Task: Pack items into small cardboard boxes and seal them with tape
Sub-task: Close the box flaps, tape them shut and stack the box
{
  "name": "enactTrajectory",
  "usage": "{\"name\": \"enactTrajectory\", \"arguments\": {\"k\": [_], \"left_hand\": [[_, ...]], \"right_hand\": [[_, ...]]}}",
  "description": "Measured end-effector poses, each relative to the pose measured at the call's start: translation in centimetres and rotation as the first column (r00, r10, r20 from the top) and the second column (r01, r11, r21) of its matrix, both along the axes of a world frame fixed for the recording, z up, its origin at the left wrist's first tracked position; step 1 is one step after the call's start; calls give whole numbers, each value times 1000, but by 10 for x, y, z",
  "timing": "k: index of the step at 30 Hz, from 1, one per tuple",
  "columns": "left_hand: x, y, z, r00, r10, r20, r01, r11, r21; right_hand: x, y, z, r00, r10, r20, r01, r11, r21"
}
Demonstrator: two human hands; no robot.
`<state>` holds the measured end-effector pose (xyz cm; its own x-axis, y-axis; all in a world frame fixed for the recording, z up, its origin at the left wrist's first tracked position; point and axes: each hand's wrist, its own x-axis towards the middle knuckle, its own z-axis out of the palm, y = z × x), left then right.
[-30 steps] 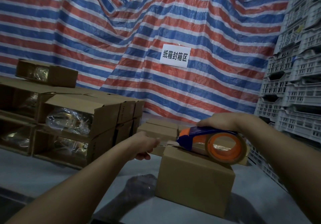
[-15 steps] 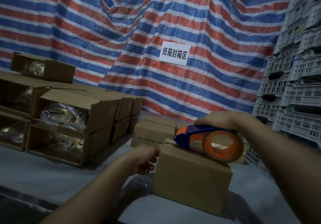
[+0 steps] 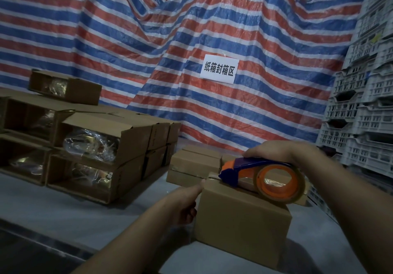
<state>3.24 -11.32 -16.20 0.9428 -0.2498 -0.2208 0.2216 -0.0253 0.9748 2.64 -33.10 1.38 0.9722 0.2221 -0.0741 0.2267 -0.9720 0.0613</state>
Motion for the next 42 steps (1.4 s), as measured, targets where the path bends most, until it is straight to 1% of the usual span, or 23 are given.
{"name": "enactTrajectory", "arguments": {"k": [2,3,4,6,8,10,11,13,15,16,18,20,22,25,30,32,34,37,39,41,42], "left_hand": [[-1,-2,-7,1000,10,-11,-10,1000,19],[-1,-3,-9,1000,23,10,-23,999,35],[1,-5,-9,997,60,56,-64,995,78],[4,-7,4,962,186,202,-220,962,159],[7,-7,24,926,241,291,-290,947,141],[5,-10,40,921,201,334,-268,948,170],[3,-12,44,928,140,346,-227,947,226],[0,-13,46,944,23,330,-134,939,317],[-3,-12,44,963,-15,269,-75,944,322],[-3,-12,42,971,-20,240,-58,948,312],[-2,-13,41,975,-15,223,-56,949,309],[-3,-15,44,975,1,224,-74,945,319],[-4,-14,46,976,-3,219,-71,940,334],[-4,-12,47,975,-3,220,-80,927,367],[-5,-12,46,972,8,234,-90,936,341],[-6,-12,45,971,5,238,-84,943,323],[-8,-13,45,972,5,236,-82,945,317],[-11,-15,46,975,23,221,-94,943,318],[-12,-16,48,973,30,229,-109,934,340],[-12,-17,52,951,37,307,-174,885,432],[-12,-18,54,917,44,397,-249,840,482]], "right_hand": [[3,-1,-1,1000,-2,0,2,1000,9],[5,-1,-1,1000,-4,-4,4,1000,12],[6,-2,-1,1000,-3,-6,3,1000,1],[8,-2,-1,1000,8,-3,-8,1000,-14],[9,-2,-2,1000,15,-2,-15,1000,-22],[9,-2,-2,999,36,9,-35,998,-52],[9,-3,-2,999,45,11,-44,997,-65],[7,-3,-1,998,61,11,-59,994,-93],[5,-3,0,997,77,8,-75,989,-127],[5,-3,0,997,72,6,-70,990,-120],[5,-1,0,999,35,5,-34,998,-54],[2,3,3,999,-43,-33,46,997,66],[-2,4,6,984,-143,-104,162,966,201],[-8,2,10,964,-222,-145,255,924,283],[-29,-37,16,963,-258,-78,269,935,231],[-37,-64,14,955,-297,-27,294,924,243],[-43,-81,8,943,-333,-13,327,917,229],[-42,-86,-2,947,-322,9,318,936,150],[-39,-85,-4,944,-328,26,322,938,127],[-34,-86,-4,945,-327,25,322,940,115],[-32,-87,-4,945,-325,20,321,940,113]]}}
